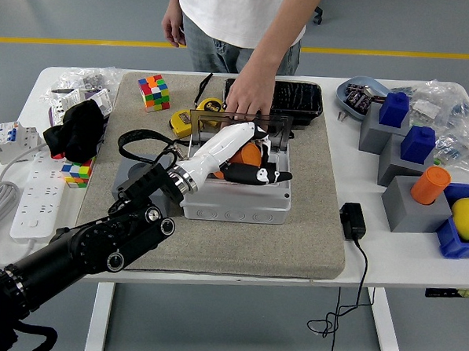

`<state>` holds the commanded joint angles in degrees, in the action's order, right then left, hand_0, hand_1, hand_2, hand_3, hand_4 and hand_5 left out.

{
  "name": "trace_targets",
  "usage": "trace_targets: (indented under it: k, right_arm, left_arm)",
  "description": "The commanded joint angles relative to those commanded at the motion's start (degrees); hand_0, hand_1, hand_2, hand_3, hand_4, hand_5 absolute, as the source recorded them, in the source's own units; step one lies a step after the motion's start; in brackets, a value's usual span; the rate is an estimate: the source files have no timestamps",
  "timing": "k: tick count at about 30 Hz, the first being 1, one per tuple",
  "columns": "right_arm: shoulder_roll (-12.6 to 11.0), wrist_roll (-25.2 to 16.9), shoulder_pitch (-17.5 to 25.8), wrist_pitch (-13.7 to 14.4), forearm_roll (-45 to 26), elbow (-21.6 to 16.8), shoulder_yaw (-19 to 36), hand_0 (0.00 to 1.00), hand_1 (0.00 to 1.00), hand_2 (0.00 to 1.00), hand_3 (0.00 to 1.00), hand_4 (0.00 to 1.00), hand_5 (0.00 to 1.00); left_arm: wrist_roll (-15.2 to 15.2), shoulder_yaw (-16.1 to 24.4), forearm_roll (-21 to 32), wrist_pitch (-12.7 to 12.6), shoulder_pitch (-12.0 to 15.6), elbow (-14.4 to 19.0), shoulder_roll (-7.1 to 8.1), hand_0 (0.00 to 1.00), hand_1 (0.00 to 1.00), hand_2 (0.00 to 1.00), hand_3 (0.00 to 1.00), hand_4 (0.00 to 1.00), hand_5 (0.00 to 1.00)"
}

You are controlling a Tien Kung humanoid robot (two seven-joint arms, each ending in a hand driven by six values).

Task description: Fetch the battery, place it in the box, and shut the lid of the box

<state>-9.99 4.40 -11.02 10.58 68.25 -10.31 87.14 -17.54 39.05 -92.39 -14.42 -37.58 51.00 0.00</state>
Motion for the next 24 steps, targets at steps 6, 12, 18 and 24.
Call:
trace_targets:
  k: [6,12,18,24]
  right_arm:
    - [0.08,0.0,0.04,-0.03,0.08,0.0,0.15,0.801,0.746,0.742,0.798,0.998,0.998]
    - [0.06,0.01,-0.04,-0.02,0.13,0.0,0.22,0.801,0.746,0.742,0.798,0.998,0.998]
    - [0.09,0.03,-0.01,-0.03,0.18,0.0,0.36,0.802,0.746,0.742,0.798,0.998,0.998]
    - [0.15,-0.06,0.06,-0.04,0.11,0.0,0.48,0.803,0.747,0.742,0.798,0.998,0.998]
  left_arm:
    - [0.04,0.29,-0.76,2.77,0.07,-0.38,0.0,0.399,0.51,0.394,0.458,0.998,0.622]
    - [-0.1,0.79,-1.36,4.93,0.02,-0.43,0.0,0.729,0.692,0.625,0.625,0.998,0.651]
    - [0.84,1.2,-2.99,7.73,0.13,0.66,0.0,0.878,0.84,0.786,0.748,0.998,0.676]
    - [3.29,1.44,-5.15,10.72,0.38,5.29,0.0,0.912,0.889,0.828,0.771,0.998,0.687]
